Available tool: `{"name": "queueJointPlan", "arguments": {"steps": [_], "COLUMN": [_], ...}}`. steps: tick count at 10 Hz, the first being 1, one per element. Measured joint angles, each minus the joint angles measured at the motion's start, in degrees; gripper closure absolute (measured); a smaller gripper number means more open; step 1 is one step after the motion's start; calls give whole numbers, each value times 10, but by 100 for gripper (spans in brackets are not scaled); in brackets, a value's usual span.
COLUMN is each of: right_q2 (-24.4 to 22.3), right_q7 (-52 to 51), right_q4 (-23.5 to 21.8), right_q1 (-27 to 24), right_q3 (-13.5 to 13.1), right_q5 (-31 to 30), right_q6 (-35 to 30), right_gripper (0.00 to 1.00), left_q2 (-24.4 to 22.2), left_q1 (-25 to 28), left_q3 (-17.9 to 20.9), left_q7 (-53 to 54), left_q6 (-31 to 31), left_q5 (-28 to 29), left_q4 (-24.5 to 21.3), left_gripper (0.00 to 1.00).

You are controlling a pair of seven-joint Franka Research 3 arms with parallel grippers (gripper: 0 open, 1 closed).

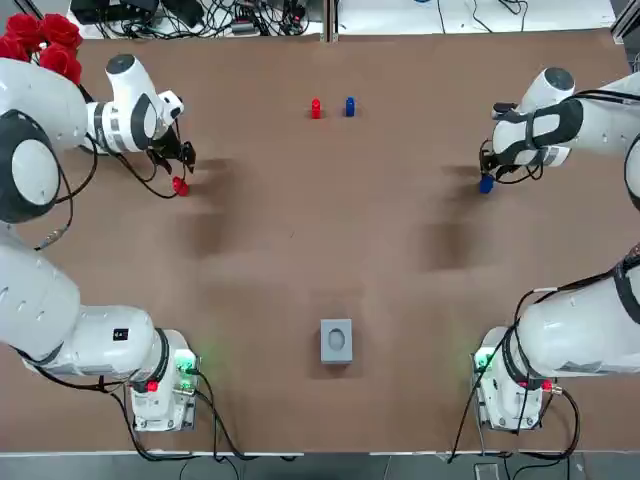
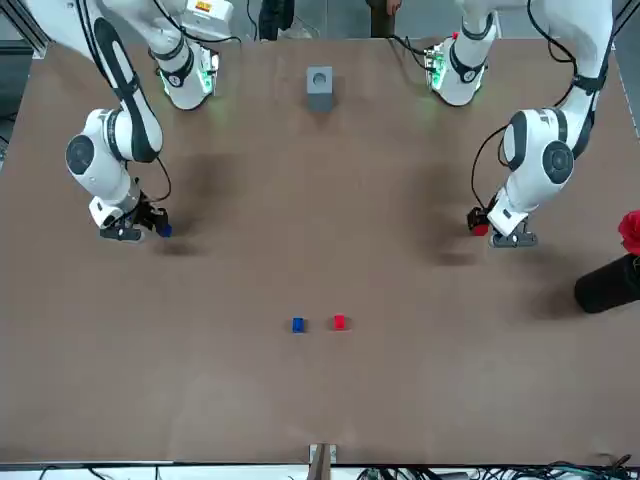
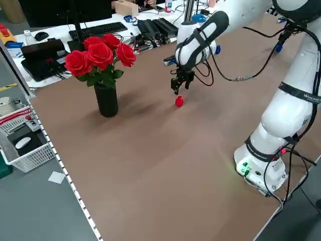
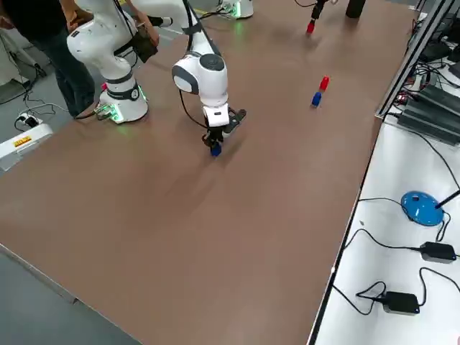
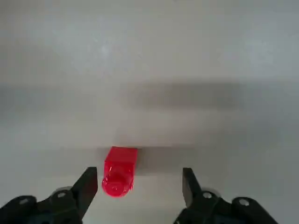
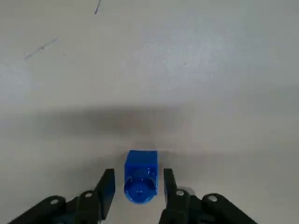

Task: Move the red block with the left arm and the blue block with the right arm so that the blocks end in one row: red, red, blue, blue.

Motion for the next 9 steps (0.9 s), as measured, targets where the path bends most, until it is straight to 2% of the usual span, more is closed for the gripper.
{"name": "queueJointPlan", "arguments": {"steps": [4, 6, 7, 9], "right_q2": [0, 2, 5, 9], "right_q7": [0, 0, 1, 1], "right_q4": [-1, -2, -2, -2], "right_q1": [7, 11, 12, 12], "right_q3": [0, 0, 0, 0], "right_q5": [12, 19, 20, 20], "right_q6": [0, 1, 3, 8], "right_gripper": [56, 58, 59, 70], "left_q2": [5, 5, 5, 7], "left_q1": [1, 1, 1, 1], "left_q3": [14, 18, 18, 18], "left_q7": [1, 1, 1, 1], "left_q6": [9, 9, 9, 9], "left_q5": [3, 4, 4, 4], "left_q4": [-10, -10, -11, -14], "left_gripper": [25, 31, 38, 43]}}
